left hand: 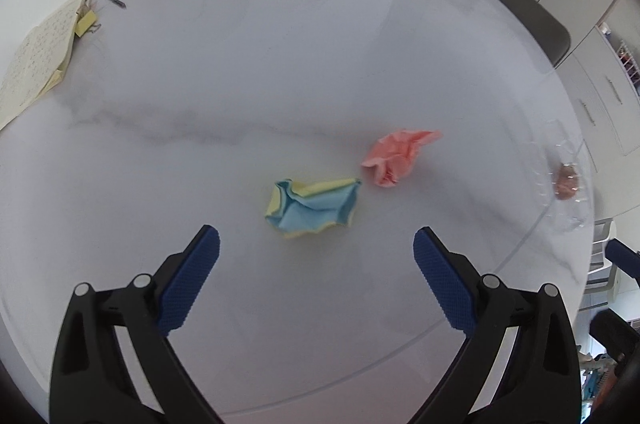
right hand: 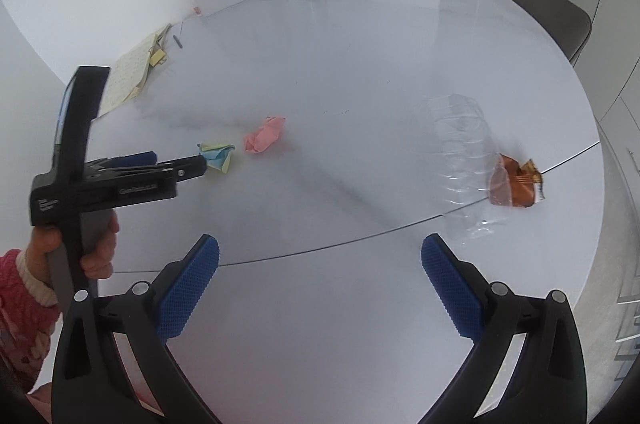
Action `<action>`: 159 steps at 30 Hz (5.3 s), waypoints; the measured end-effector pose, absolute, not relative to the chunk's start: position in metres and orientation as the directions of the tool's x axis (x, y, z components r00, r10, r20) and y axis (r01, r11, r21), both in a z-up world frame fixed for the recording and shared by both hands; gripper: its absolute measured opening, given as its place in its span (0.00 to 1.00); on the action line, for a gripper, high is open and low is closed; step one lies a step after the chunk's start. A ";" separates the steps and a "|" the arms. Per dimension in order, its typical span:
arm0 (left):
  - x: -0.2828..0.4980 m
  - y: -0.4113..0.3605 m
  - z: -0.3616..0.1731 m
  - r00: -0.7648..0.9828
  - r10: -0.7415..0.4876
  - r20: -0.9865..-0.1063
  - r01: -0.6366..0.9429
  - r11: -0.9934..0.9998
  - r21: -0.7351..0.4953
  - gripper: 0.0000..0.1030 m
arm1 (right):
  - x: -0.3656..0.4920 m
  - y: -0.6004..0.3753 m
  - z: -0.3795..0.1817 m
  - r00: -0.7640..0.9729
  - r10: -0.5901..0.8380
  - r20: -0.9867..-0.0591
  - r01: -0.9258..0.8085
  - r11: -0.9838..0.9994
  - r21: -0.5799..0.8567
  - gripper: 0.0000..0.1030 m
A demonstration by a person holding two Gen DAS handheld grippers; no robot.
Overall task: Collect trash
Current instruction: 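Grasp the yellow-blue cloth with the left gripper, then grasp the pink crumpled paper with the right gripper while the left gripper holds the cloth, then carry the cloth and pink paper to the wastebasket and release both, then grasp the clear plastic bottle on the table with the left gripper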
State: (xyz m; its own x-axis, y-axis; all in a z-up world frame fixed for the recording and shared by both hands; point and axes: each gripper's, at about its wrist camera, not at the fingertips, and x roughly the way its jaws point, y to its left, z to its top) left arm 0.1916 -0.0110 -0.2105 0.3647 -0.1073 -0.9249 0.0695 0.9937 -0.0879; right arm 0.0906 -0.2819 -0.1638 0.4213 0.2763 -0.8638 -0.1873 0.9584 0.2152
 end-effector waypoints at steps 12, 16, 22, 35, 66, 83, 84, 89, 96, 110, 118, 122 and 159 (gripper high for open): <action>0.220 -0.025 -0.239 0.325 -0.049 -0.944 0.086 0.996 -0.022 0.64 | 0.111 -0.269 -0.185 0.372 0.279 -0.885 -0.191 0.956 0.221 0.98; 0.222 -0.023 -0.241 0.322 -0.049 -0.946 0.063 0.998 -0.030 0.52 | 0.113 -0.268 -0.184 0.376 0.278 -0.884 -0.200 0.956 0.215 0.98; 0.220 -0.011 -0.225 0.354 -0.079 -0.932 0.022 0.997 -0.076 0.47 | 0.120 -0.265 -0.183 0.382 0.290 -0.877 -0.207 0.952 0.224 0.98; 0.174 0.039 -0.203 0.377 -0.090 -0.922 -0.023 0.994 -0.107 0.48 | 0.200 -0.179 -0.216 0.238 0.338 -0.911 -0.493 0.850 0.187 0.98; 0.162 0.042 -0.205 0.375 -0.137 -0.917 -0.033 0.987 -0.160 0.48 | 0.215 -0.165 -0.206 0.250 0.287 -0.925 -0.609 0.789 0.080 0.45; 0.029 -0.064 -0.134 0.385 -0.251 -0.888 0.255 0.954 -0.159 0.49 | -0.015 -0.303 -0.152 0.352 0.318 -0.880 -0.401 0.901 0.165 0.46; 0.018 -0.078 -0.136 0.363 -0.268 -0.893 0.286 0.943 -0.167 0.49 | -0.030 -0.318 -0.156 0.355 0.310 -0.882 -0.363 0.915 0.175 0.46; -0.024 -0.135 -0.136 0.308 -0.307 -0.900 0.417 0.894 -0.162 0.49 | -0.115 -0.403 -0.192 0.342 0.232 -0.911 -0.116 0.972 0.205 0.47; -0.060 -0.195 -0.139 0.244 -0.339 -0.909 0.542 0.824 -0.162 0.49 | -0.163 -0.461 -0.255 0.289 0.157 -0.944 0.081 0.979 0.188 0.47; -0.092 -0.246 -0.149 0.189 -0.328 -0.926 0.658 0.742 -0.129 0.49 | -0.187 -0.499 -0.261 0.310 0.101 -0.945 0.238 0.955 0.180 0.93; -0.116 -0.302 -0.168 0.084 -0.332 -0.940 0.786 0.602 -0.143 0.49 | -0.209 -0.535 -0.247 0.342 0.041 -0.939 0.366 0.914 0.173 0.97; -0.126 -0.339 -0.195 0.037 -0.289 -0.957 0.850 0.513 -0.122 0.52 | -0.221 -0.550 -0.242 0.351 0.014 -0.936 0.398 0.903 0.162 0.97; -0.010 -0.277 -0.158 0.137 -0.277 -0.951 0.561 0.813 -0.156 0.88 | -0.143 -0.509 -0.222 0.379 0.056 -0.924 0.329 0.925 0.191 0.97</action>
